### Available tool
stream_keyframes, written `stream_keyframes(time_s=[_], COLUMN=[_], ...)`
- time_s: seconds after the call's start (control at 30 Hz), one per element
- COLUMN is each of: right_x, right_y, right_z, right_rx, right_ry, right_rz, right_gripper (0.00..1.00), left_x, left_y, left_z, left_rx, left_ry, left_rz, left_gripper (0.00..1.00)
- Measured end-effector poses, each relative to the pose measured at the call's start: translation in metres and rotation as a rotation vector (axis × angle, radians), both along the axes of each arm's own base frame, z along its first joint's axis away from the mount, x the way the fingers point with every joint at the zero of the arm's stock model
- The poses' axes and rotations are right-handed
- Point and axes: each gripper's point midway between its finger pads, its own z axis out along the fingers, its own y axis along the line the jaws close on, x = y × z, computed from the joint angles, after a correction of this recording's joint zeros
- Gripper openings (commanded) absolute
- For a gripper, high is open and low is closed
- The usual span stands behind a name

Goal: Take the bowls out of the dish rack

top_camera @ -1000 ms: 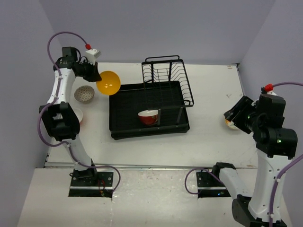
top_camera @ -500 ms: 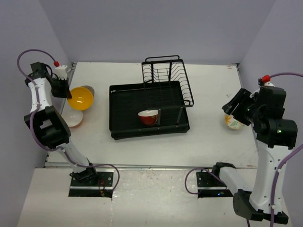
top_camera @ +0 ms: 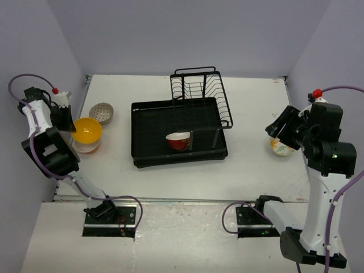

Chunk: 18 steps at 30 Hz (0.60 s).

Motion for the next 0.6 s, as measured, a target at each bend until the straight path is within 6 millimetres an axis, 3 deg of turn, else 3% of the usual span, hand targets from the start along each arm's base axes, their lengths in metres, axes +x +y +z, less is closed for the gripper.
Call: stream_keyframes(time_s=[0.33,0.6], right_x=[-0.004,-0.008], right_y=[0.0,0.001], right_z=[0.001,0.001], right_rx=[-0.006,-0.006], right_ry=[-0.009,-0.014], right_rz=[0.004,0.003], right_gripper=[0.59,0.59], left_x=[-0.008,-0.011], left_y=[0.001,0.005], left_z=[-0.039,-0.045], left_rx=[-0.07,-0.072], left_ry=[0.103,0.124], left_rz=[0.014,0.024], left_gripper=[0.0,0.01])
